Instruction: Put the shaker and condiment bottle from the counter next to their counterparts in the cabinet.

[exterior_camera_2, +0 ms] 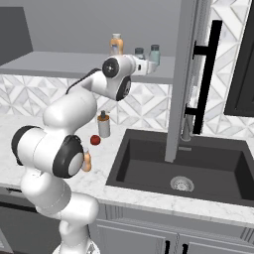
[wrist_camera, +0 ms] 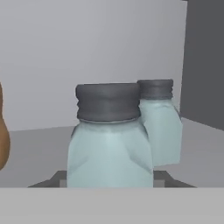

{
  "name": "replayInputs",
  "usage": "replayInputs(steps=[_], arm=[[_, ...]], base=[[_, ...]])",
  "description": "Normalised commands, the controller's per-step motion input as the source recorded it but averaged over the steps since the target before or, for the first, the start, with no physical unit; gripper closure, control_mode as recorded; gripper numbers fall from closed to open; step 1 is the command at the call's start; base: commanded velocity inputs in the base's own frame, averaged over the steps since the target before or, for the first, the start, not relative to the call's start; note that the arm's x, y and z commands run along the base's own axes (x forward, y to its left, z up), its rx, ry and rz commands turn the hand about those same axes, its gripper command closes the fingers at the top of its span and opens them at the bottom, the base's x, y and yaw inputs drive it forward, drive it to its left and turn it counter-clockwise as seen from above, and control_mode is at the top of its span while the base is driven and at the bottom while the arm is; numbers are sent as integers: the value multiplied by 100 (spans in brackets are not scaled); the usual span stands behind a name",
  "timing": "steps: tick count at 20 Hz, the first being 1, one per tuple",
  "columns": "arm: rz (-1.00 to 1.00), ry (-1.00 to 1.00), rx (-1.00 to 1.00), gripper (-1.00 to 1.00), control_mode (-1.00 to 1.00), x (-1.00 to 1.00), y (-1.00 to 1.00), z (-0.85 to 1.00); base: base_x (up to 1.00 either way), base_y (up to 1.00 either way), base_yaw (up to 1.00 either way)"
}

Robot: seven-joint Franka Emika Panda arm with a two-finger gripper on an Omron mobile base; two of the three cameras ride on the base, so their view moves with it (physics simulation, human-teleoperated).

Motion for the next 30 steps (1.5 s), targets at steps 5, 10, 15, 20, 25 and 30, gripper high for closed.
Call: replayInputs(steps=[5, 10, 15, 20, 25, 30], arm=[[2, -1, 6, -100, -100, -5, -15, -2], [11, -14, 0, -100, -100, -71, 0, 0], [15, -23, 0, -100, -100, -100, 0, -7], [13, -18, -1, -100, -100, -100, 4, -34], [18, -1, -7, -100, -100, -91, 4, -41], [26, 0, -1, -100, -100, -55, 0, -43]], base=[[0, 0, 0], [0, 0, 0], [0, 0, 0], [0, 0, 0], [0, 0, 0], [0, 0, 0]])
